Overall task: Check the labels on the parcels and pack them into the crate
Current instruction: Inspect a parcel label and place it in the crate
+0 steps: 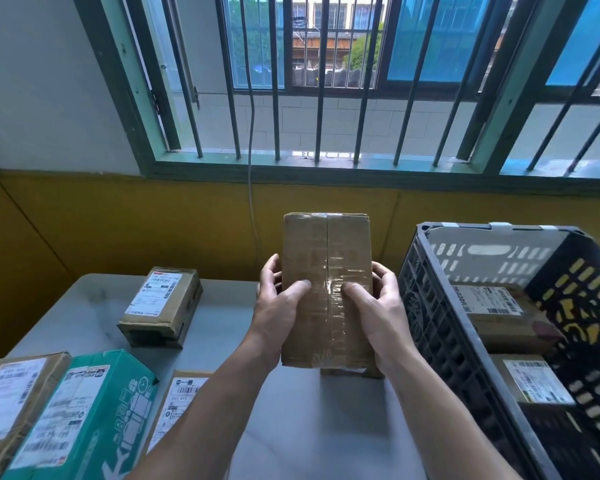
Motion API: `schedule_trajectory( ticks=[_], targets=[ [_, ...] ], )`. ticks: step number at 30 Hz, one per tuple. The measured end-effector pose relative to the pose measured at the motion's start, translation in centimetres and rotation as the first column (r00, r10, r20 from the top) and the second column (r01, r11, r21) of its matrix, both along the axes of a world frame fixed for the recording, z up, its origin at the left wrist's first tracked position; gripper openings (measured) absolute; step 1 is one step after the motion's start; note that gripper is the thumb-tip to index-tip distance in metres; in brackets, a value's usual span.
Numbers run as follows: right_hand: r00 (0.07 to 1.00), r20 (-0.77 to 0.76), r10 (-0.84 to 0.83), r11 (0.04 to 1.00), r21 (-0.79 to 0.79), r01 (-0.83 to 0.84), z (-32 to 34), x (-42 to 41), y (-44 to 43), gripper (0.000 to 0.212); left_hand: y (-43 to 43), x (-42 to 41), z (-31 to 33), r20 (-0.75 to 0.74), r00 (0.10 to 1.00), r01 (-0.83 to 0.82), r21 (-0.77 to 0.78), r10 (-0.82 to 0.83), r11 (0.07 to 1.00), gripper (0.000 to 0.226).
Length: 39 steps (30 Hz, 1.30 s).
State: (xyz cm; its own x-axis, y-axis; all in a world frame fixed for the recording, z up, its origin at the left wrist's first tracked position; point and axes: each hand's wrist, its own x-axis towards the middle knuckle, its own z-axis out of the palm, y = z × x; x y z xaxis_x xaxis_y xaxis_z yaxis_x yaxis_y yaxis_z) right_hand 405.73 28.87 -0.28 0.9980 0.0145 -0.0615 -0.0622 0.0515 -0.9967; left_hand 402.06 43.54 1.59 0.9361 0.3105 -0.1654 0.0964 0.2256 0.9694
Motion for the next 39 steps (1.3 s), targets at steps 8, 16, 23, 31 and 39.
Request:
schedule_trajectory(
  ticks=[8,16,23,31,39],
  targets=[
    [0.995,0.054,-0.079,0.997,-0.005,0.079,-0.1,0.3,0.2,0.034,0.0,0.0,0.2,0.035,0.998,-0.048,0.005,0.048,0.999,0.037],
    [0.996,0.094,-0.012,0.999,0.048,0.008,0.1,0.2,0.2,0.054,-0.2,0.0,0.3,0.063,0.997,-0.049,0.053,0.045,0.997,0.048],
    [0.993,0.097,-0.06,0.998,0.024,0.058,0.8,0.1,0.2,0.037,-0.3,0.0,0.1,0.067,0.997,-0.035,0.087,0.029,0.996,0.041],
    [0.998,0.06,-0.036,0.998,-0.046,0.039,0.9,-0.1,0.5,0.069,-0.6,0.1,0.2,0.066,0.996,-0.06,0.049,0.056,0.997,0.051],
    [0.999,-0.007,-0.046,0.998,-0.031,0.046,1.5,0.3,0.8,0.06,-0.6,0.0,-0.3,0.044,0.998,-0.044,0.077,0.041,0.996,0.084]
  ],
)
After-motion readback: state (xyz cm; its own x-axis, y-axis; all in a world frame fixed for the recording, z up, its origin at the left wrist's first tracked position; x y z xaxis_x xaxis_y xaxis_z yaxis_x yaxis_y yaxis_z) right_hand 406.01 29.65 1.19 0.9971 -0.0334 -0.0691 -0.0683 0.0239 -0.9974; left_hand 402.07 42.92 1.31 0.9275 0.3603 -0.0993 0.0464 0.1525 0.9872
